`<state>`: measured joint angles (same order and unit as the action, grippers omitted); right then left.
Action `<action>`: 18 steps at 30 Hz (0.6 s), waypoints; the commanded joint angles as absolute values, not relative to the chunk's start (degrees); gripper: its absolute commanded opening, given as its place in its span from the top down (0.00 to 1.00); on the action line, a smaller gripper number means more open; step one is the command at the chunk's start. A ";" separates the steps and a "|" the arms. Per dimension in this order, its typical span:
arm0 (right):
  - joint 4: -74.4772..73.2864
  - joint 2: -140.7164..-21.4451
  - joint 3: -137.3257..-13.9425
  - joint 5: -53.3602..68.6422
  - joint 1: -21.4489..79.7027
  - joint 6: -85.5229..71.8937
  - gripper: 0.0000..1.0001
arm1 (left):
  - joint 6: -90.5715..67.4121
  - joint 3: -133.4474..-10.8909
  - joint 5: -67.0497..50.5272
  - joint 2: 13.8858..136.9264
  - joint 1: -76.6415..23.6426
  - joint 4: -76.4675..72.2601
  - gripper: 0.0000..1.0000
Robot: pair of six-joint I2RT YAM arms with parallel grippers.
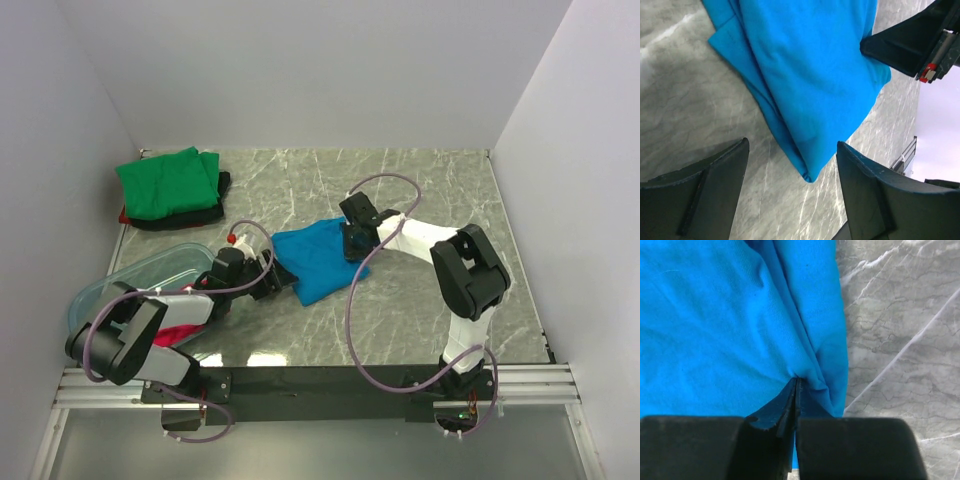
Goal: Fold and stack the t-shirts
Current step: Neatly place the folded tshirt to the corner
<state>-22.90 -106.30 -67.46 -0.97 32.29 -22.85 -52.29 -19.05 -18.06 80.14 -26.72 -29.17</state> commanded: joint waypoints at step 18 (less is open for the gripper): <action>-20.92 -106.08 -61.79 1.84 37.61 -24.26 1.00 | -56.08 -25.21 -10.73 97.64 -33.22 -39.73 0.23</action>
<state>-18.85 -105.10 -64.62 -2.33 34.57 -23.11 -56.66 -24.47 -13.87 94.37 -32.05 -44.49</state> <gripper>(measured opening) 0.006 0.770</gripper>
